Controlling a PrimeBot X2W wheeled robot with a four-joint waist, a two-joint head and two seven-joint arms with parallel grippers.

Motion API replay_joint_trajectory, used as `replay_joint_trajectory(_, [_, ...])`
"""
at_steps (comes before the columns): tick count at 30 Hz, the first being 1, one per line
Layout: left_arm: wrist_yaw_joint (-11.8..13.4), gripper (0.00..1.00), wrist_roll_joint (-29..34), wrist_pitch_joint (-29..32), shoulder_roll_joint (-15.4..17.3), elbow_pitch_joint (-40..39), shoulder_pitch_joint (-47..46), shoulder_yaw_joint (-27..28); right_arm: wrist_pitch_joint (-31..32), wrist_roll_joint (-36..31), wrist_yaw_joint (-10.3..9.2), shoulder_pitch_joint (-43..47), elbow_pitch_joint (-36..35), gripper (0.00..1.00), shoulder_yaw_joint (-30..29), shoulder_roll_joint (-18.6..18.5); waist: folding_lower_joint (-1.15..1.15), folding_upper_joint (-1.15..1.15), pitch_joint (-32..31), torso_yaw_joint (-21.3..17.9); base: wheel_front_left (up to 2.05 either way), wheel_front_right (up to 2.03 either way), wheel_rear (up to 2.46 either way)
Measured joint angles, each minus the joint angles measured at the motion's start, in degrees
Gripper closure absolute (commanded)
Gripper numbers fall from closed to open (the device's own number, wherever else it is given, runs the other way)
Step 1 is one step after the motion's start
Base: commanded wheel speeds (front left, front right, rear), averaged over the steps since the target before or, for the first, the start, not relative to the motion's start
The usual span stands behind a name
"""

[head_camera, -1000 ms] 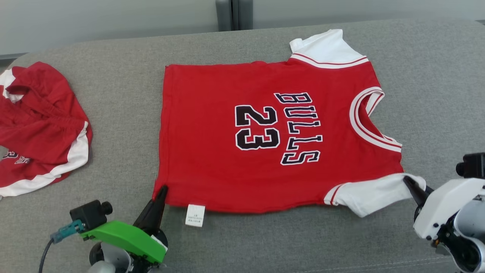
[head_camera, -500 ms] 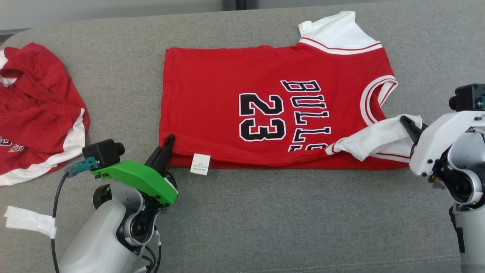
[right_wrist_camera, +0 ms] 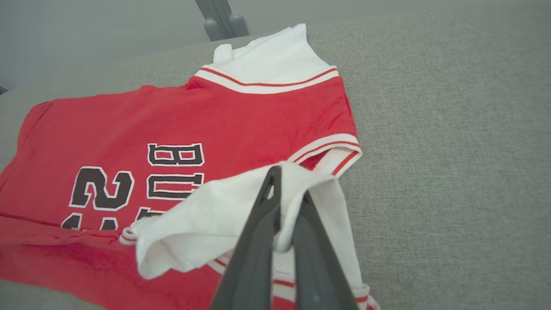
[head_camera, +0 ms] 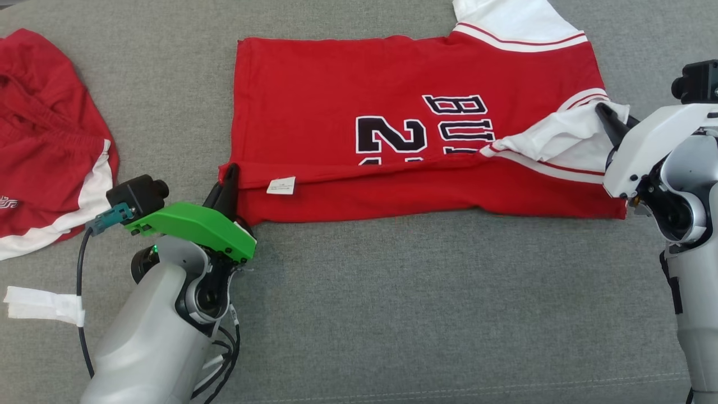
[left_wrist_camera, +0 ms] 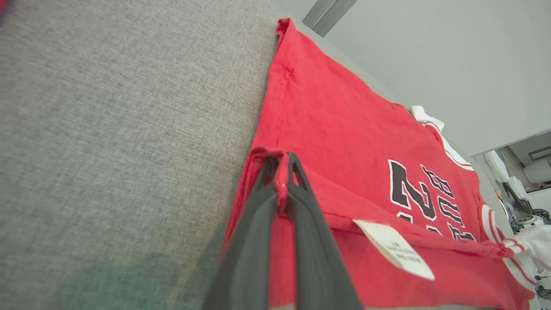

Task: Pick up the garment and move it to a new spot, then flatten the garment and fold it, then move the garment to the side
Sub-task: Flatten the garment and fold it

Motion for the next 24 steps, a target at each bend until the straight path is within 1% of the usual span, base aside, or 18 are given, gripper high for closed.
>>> replay_joint_trajectory(1, [-0.01, 1.0, 0.0, -0.19, -0.22, 0.4, -0.21, 0.04, -0.63, -0.01, 0.0, -0.46, 0.76, 1.0, -0.01, 0.04, 0.0, 0.0, 0.12, 0.13, 0.0, 0.0, 0.0])
replay_joint_trajectory(2, [-0.15, 1.0, 0.0, -0.25, -0.41, 0.78, -0.37, 0.04, -1.13, -0.02, 0.0, -0.9, 1.64, 0.95, 0.11, 0.14, 0.0, 0.0, 0.22, 0.26, 0.0, 0.0, 0.0])
replay_joint_trajectory(3, [-0.26, 0.53, 0.0, -0.36, -0.54, 1.09, -0.48, 0.01, -1.65, -0.02, 0.0, -1.1, 2.14, 0.27, 0.24, 0.24, 0.0, 0.0, 0.28, 0.36, 0.0, 0.0, 0.0])
replay_joint_trajectory(4, [-0.33, 0.0, 0.0, -0.58, -0.67, 1.47, -0.63, -0.03, -2.56, 0.03, 0.0, -1.33, 2.66, 0.0, 0.44, 0.45, 0.0, 0.0, 0.37, 0.46, 0.0, 0.0, 0.0])
replay_joint_trajectory(8, [-0.77, 0.0, 0.57, -1.4, -0.82, 2.52, -1.0, -0.47, -5.49, 0.7, 0.0, -2.52, 4.17, 0.0, 1.23, 0.78, 0.0, 0.0, 0.51, 0.66, 0.0, 0.0, 0.0])
replay_joint_trajectory(11, [-0.94, 0.0, 1.11, -2.79, -0.79, 2.86, -0.99, -0.6, -9.1, 1.07, 0.0, -3.24, 4.22, 0.0, 1.25, 0.79, 0.0, 0.0, 0.34, 0.71, 0.0, 0.0, 0.0])
replay_joint_trajectory(13, [-0.71, 0.0, 2.18, -4.2, -0.4, 2.89, -0.8, -0.66, -11.07, 1.15, 0.0, -3.51, 4.22, 0.0, 1.36, 0.63, 0.0, 0.0, 0.04, 0.71, 0.0, 0.0, 0.0])
replay_joint_trajectory(16, [0.05, 0.0, 4.16, -6.17, 0.65, 2.26, 0.1, -0.82, -12.37, 1.24, 0.0, -2.87, 3.82, 0.0, 1.18, 0.16, 0.0, 0.0, -0.71, 0.7, 0.0, 0.0, 0.0])
replay_joint_trajectory(20, [1.93, 0.0, 8.39, -7.84, 2.79, 0.24, 2.67, -1.54, -11.05, 0.92, 0.0, 1.05, 2.33, 0.0, -0.54, -0.31, 0.0, 0.0, -2.06, 0.6, 0.0, 0.0, 0.0])
replay_joint_trajectory(24, [4.21, 0.0, 12.88, -8.31, 4.28, -2.63, 6.12, -3.63, -8.1, -2.23, 0.0, 6.41, -0.74, 0.0, -3.6, -0.49, 0.0, 0.0, -3.48, 0.31, 0.0, 0.0, 0.0])
